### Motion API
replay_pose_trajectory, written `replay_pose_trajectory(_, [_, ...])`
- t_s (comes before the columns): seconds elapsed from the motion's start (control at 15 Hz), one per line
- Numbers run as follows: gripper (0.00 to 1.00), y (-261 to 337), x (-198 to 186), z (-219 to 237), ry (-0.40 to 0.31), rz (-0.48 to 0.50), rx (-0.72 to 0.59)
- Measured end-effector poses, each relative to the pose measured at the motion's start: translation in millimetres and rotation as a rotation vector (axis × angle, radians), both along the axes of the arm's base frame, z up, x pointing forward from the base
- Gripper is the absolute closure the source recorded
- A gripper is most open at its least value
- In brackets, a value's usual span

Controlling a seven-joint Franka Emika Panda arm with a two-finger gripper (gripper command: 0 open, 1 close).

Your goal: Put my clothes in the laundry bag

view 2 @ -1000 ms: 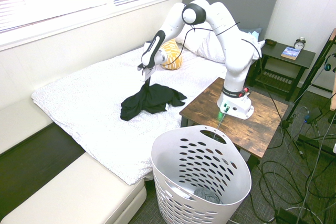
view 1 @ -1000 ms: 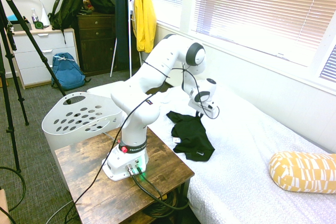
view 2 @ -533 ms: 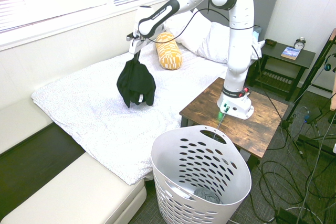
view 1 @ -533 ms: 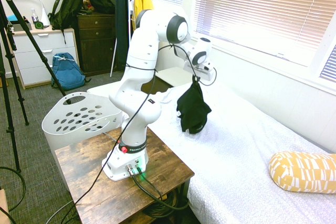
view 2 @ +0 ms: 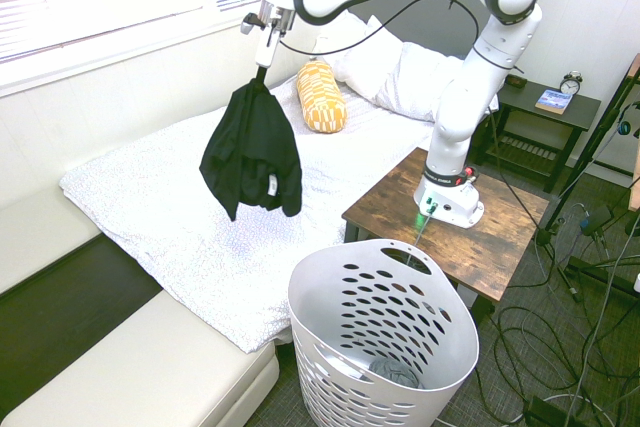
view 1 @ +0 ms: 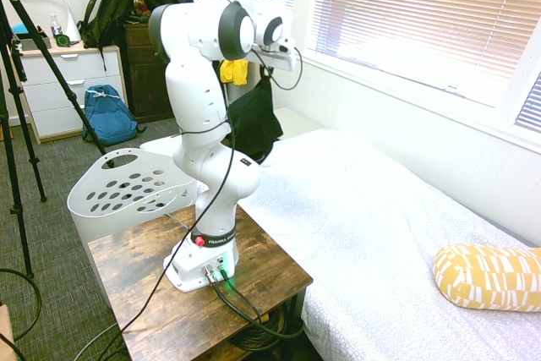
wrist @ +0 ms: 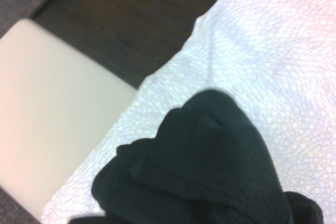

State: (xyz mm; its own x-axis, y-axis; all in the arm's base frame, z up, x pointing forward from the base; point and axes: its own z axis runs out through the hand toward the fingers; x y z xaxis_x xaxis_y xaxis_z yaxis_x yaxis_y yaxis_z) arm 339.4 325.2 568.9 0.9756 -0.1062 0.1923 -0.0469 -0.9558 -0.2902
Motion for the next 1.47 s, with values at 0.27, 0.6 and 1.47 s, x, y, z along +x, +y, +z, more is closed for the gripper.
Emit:
replay_pose_trajectory(0.27, [1.0,26.6,-125.6,20.1,0.011,0.15,-0.02])
replay_pose_trajectory(0.6, [1.0,43.8,-224.7,17.5,0.078,0.284,-0.068])
replay_pose_trajectory(1.47, [1.0,23.6,-292.2,-233.2,0.194,0.337,-0.272])
